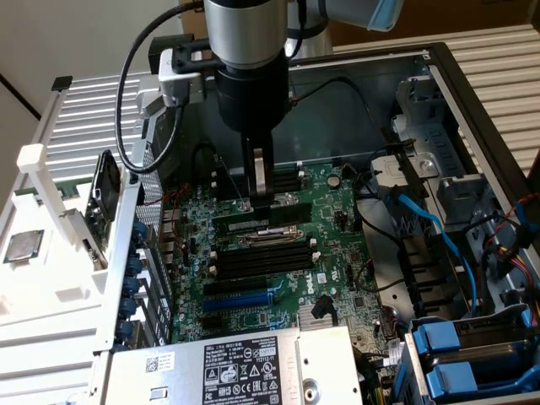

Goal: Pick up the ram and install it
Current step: 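Insert the ram into the slot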

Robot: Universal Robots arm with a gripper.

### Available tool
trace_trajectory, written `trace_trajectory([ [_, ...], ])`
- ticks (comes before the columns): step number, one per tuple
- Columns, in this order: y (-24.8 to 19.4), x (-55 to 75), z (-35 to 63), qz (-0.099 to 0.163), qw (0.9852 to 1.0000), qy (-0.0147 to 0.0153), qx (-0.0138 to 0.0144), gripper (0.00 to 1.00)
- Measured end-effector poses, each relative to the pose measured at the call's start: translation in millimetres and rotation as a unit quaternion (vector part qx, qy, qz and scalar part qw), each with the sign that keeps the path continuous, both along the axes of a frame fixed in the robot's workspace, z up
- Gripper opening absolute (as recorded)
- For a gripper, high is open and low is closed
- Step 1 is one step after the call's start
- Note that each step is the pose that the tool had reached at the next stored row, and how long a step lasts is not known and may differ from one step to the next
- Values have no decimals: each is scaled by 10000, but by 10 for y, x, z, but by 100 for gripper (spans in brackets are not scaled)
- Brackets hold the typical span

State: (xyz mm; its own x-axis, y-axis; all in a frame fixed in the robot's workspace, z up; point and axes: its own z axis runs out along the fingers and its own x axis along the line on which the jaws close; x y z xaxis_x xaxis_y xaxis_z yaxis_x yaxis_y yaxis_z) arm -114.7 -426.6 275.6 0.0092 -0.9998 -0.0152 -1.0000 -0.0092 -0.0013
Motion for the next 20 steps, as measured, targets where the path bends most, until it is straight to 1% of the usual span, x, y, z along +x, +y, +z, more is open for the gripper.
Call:
trace_trajectory([
  [3,-24,0,-46,91,10000,1,0,12],
  [6,-61,-1,-77,134,9999,0,1,12],
  [9,-63,-1,-147,112,9999,0,4,12],
  [10,-63,-1,-173,23,10000,0,16,12],
  [12,-65,-1,-178,-34,10000,1,22,12],
  [17,-68,-1,-187,-35,10000,0,25,12],
  [18,-70,-1,-189,-35,10000,4,24,12],
  [19,-71,2,-193,-34,10000,23,25,12],
  [20,-72,6,-196,-35,10000,56,25,12],
])
